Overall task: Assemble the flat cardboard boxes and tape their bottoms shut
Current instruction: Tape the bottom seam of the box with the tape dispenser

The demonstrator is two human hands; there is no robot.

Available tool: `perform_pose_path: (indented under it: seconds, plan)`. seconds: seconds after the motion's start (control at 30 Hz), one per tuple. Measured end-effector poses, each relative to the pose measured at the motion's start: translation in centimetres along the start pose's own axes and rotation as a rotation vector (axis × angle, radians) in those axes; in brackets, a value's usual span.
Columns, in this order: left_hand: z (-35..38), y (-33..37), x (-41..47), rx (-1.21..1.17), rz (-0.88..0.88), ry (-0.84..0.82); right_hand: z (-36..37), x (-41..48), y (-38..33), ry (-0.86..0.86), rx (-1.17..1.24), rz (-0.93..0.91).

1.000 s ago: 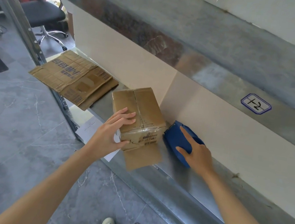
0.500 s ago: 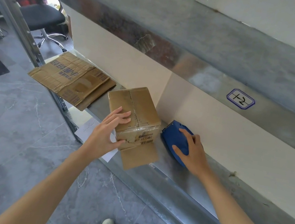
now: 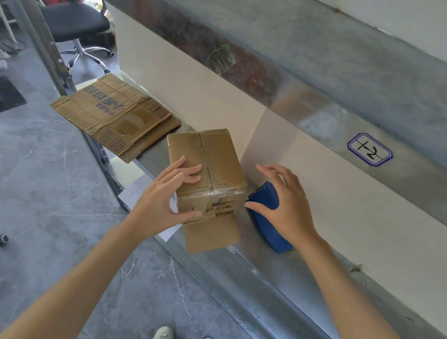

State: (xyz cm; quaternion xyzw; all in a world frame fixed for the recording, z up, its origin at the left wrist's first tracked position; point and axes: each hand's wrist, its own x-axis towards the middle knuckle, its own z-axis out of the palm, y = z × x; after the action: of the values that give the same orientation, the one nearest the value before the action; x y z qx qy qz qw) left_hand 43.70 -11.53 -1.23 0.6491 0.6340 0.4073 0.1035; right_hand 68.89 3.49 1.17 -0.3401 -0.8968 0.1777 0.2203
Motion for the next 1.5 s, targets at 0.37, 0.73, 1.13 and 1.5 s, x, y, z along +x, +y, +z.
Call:
perform_pose_path:
  seconds: [0.37, 0.73, 1.13, 1.5]
  plan:
    - [0.3, 0.2, 0.3, -0.03, -0.036, 0.034, 2.3, 2.9, -1.3, -0.018, 0.162, -0.137]
    - [1.5, 1.2, 0.0, -0.096, -0.101, 0.173, 2.8, 2.4, -2.9, 0.025, 0.159, -0.077]
    - [1.4, 1.9, 0.6, -0.15, -0.2, 0.239, 4.6, 2.7, -3.7, 0.156, 0.205, 0.034]
    - [0.1, 1.1, 0.0, -0.208, -0.193, 0.102, 2.6, 2.8, -1.9, -0.006, 0.218, -0.044]
